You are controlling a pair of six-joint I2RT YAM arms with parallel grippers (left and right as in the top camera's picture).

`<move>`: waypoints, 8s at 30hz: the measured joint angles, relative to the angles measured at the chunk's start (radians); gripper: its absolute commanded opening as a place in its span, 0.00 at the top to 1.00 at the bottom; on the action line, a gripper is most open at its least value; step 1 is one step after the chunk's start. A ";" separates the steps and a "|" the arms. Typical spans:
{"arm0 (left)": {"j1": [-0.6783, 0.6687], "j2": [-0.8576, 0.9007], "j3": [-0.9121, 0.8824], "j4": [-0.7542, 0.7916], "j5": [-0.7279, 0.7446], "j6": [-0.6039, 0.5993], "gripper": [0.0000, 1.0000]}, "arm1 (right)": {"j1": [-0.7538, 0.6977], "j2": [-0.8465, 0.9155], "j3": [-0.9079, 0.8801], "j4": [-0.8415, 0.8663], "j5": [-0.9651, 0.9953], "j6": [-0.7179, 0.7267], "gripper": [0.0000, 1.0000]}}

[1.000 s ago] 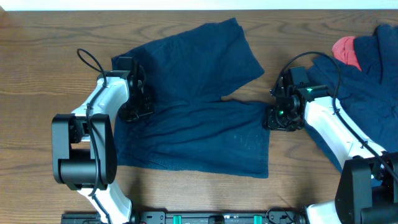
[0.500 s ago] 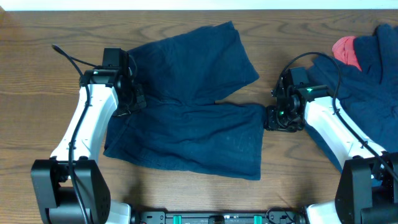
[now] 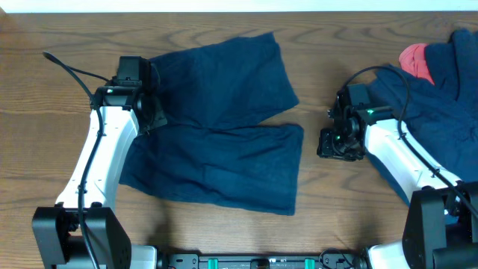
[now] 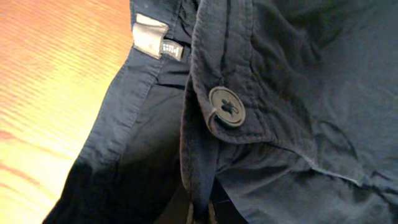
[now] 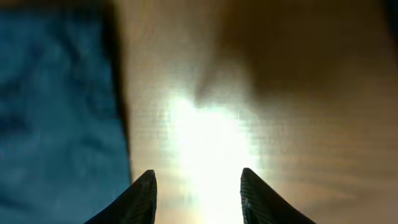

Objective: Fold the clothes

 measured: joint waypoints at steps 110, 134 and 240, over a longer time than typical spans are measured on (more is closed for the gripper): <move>0.000 0.049 -0.016 -0.017 -0.020 -0.024 0.90 | 0.160 0.115 -0.095 0.456 -0.066 0.024 0.69; 0.000 0.049 -0.016 -0.017 -0.020 -0.024 0.90 | 0.147 -0.009 -0.096 0.427 -0.255 0.029 0.81; 0.039 0.049 -0.027 -0.040 -0.201 -0.152 0.90 | 0.164 0.158 -0.056 0.405 -0.075 0.053 0.89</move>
